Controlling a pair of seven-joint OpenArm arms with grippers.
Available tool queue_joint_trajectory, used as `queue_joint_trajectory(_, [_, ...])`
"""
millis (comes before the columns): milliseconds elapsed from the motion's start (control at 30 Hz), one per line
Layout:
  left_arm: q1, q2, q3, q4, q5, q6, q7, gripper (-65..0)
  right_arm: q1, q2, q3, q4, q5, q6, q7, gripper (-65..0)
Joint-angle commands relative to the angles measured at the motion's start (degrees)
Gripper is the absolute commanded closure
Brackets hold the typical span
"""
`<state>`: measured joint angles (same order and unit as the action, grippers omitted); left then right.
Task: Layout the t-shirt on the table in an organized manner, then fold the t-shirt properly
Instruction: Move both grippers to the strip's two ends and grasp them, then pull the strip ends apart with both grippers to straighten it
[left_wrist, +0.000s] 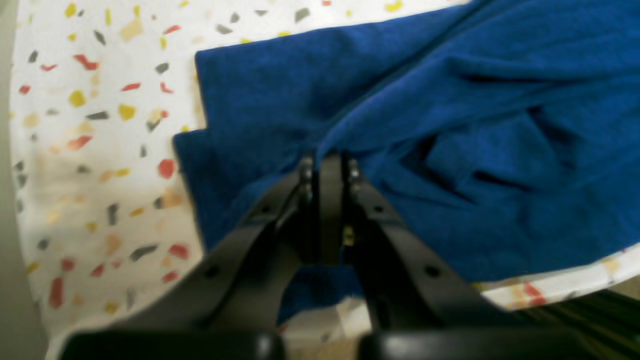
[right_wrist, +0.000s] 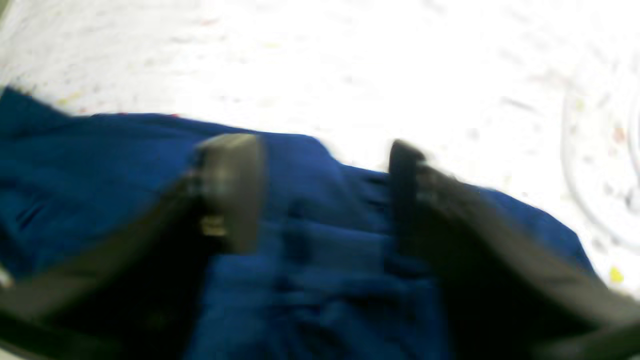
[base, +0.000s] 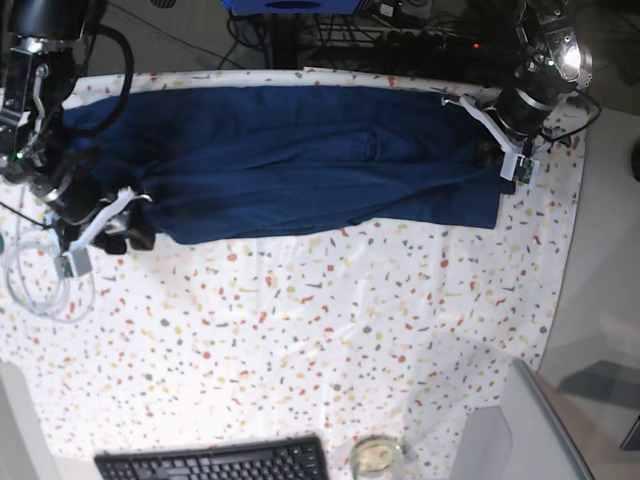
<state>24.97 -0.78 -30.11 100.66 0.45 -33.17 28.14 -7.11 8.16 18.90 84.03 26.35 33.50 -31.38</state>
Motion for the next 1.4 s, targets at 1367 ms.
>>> queue_joint_trajectory(1367, [1.4, -0.4, 0.1, 1.3, -0.6, 0.2, -1.0, 0.0, 13.0, 0.1, 13.0, -20.5, -31.8, -8.8, -3.7, -0.2])
